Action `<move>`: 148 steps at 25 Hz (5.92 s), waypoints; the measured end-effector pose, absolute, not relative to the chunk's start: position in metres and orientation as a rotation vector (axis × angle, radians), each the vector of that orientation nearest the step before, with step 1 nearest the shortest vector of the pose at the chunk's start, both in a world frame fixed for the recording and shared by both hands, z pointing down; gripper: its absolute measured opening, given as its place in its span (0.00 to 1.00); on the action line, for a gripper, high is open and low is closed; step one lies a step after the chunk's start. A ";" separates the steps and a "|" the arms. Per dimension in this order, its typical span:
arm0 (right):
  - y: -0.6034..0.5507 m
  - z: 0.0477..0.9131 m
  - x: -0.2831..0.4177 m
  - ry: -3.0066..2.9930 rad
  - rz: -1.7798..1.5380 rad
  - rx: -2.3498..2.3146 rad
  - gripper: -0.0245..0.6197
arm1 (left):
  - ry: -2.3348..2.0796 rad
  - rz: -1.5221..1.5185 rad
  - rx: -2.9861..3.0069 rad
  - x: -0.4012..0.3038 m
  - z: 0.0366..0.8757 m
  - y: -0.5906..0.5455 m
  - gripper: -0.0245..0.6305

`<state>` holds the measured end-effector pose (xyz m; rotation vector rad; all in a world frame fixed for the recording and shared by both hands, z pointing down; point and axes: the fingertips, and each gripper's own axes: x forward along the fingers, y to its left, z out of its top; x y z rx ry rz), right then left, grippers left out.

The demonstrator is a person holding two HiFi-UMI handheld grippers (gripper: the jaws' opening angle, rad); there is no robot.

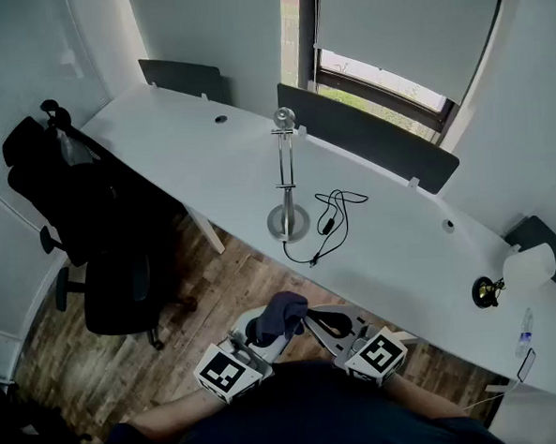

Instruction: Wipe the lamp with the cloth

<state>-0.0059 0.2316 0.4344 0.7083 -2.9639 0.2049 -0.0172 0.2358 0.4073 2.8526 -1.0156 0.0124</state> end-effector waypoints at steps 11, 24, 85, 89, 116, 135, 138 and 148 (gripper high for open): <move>0.228 0.433 -0.005 -2.983 0.200 0.668 0.05 | -1.058 0.014 2.833 -0.017 0.405 0.230 0.16; 0.210 0.444 0.036 -3.047 0.265 0.593 0.06 | -1.150 0.044 2.788 0.020 0.417 0.212 0.16; -0.154 0.449 -0.029 -2.897 0.298 0.947 0.06 | -1.112 0.139 2.832 -0.098 0.403 -0.146 0.16; -0.154 0.452 -0.029 -2.906 0.309 0.922 0.06 | -1.161 0.183 2.847 -0.103 0.403 -0.159 0.16; -0.156 0.463 -0.038 -2.921 0.339 0.816 0.12 | -1.190 0.682 3.163 -0.101 0.398 -0.242 0.16; -0.157 0.463 -0.041 -2.943 0.352 0.810 0.12 | -1.121 0.923 3.222 -0.091 0.392 -0.256 0.16; -0.158 0.464 -0.041 -2.945 0.365 0.809 0.12 | -1.134 0.949 3.251 -0.089 0.383 -0.255 0.16; -0.158 0.461 -0.045 -2.954 0.381 0.802 0.12 | -1.130 1.239 3.329 -0.083 0.383 -0.276 0.16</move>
